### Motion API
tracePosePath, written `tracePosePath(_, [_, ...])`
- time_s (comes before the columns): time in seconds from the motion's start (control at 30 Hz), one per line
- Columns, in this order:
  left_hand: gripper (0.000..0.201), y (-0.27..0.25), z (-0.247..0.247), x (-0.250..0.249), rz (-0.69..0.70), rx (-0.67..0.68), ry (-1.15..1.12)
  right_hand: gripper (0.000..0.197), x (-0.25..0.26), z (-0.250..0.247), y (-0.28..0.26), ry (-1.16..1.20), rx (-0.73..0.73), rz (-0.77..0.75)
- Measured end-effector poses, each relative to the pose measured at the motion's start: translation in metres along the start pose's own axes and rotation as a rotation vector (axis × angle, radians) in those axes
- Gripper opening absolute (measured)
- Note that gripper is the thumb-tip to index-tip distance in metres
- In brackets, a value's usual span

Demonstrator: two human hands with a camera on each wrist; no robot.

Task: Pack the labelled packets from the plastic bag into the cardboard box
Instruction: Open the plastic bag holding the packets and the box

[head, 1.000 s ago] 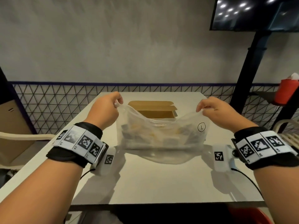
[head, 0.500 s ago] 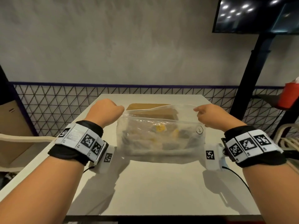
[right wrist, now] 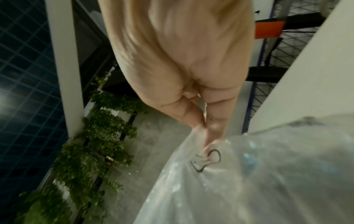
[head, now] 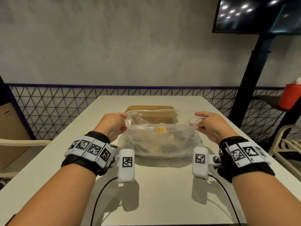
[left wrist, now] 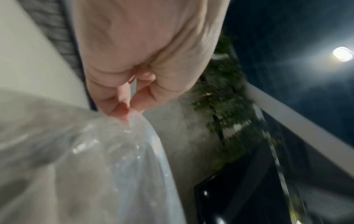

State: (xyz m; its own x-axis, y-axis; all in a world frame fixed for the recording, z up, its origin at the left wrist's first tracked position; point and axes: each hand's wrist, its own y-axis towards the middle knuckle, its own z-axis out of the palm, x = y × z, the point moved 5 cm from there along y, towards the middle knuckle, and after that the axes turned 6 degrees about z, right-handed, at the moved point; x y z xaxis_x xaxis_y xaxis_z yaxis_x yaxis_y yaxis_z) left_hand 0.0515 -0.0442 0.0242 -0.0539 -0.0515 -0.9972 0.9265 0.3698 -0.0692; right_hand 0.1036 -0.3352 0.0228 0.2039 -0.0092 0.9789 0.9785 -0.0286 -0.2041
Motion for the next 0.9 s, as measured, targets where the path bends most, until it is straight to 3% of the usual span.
tracePosePath(0.17, [0.058,0.001,0.007,0.019,-0.250,0.018,-0.751,0.043,-0.009,-0.003,0.011,0.206,-0.010,0.093])
tracePosePath(0.3, [0.064,0.010,0.000,0.034,-0.306,-0.069,-0.975,0.035,-0.016,-0.009,0.017,0.453,0.029,0.145])
tracePosePath(0.43, [0.041,0.008,-0.001,0.042,-0.279,-0.075,-0.958,0.031,-0.024,-0.005,0.016,0.664,0.057,0.178])
tracePosePath(0.6, [0.031,0.008,-0.004,0.047,-0.281,-0.086,-1.007,0.033,-0.032,-0.001,0.014,0.941,0.053,0.230])
tracePosePath(0.73, [0.045,0.003,0.003,0.045,-0.295,-0.128,-1.292,0.039,-0.036,0.001,0.014,0.979,0.011,0.253])
tracePosePath(0.83, [0.033,0.004,0.004,0.042,-0.324,-0.114,-1.158,0.037,-0.036,0.001,0.018,0.861,0.005,0.215])
tracePosePath(0.9, [0.012,0.009,0.004,0.041,-0.319,-0.067,-0.978,0.020,-0.036,0.001,0.021,0.660,-0.037,0.193])
